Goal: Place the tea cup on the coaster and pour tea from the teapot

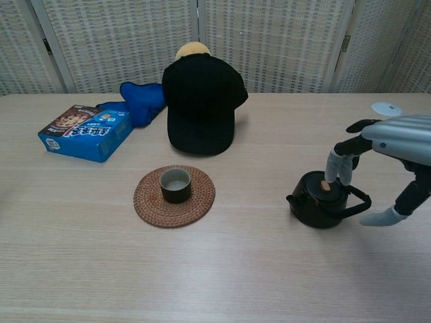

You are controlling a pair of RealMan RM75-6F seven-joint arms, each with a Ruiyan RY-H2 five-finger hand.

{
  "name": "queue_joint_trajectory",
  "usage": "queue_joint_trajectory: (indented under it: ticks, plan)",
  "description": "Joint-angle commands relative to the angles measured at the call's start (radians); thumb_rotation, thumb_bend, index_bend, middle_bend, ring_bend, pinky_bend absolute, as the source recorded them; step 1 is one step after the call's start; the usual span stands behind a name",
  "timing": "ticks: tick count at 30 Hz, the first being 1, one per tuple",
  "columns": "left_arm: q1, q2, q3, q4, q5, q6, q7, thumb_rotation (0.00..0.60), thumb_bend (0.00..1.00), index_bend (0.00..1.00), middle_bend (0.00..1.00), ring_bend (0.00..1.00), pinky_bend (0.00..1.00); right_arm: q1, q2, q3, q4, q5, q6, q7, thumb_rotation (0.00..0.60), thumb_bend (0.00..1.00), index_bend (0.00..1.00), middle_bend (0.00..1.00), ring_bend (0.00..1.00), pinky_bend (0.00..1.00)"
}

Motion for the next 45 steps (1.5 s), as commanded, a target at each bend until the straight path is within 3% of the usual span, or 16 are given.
queue_joint_trajectory:
  ticks: [1, 5, 20, 45]
  plan:
    - [0.002, -0.001, 0.001, 0.002, 0.001, 0.000, -0.004, 0.600, 0.21, 0.17, 0.23, 0.29, 0.19, -0.008, -0.015, 0.005, 0.009, -0.007, 0.011, -0.019, 0.419, 0.00, 0.45, 0.46, 0.32, 0.00]
    - [0.005, -0.002, 0.000, 0.005, 0.005, 0.003, -0.018, 0.600, 0.18, 0.17, 0.23, 0.29, 0.18, -0.005, -0.042, 0.007, 0.033, 0.000, -0.002, -0.063, 0.383, 0.00, 0.47, 0.47, 0.33, 0.00]
    - [0.018, -0.006, -0.002, 0.026, 0.007, 0.010, -0.043, 0.600, 0.17, 0.17, 0.23, 0.29, 0.16, 0.006, -0.094, 0.025, 0.096, 0.071, -0.041, -0.150, 0.382, 0.00, 0.48, 0.50, 0.43, 0.00]
    - [0.023, -0.008, -0.004, 0.035, 0.005, 0.001, -0.045, 0.600, 0.17, 0.17, 0.23, 0.29, 0.16, 0.019, -0.128, 0.018, 0.128, 0.110, -0.087, -0.184, 0.382, 0.00, 0.48, 0.51, 0.43, 0.00]
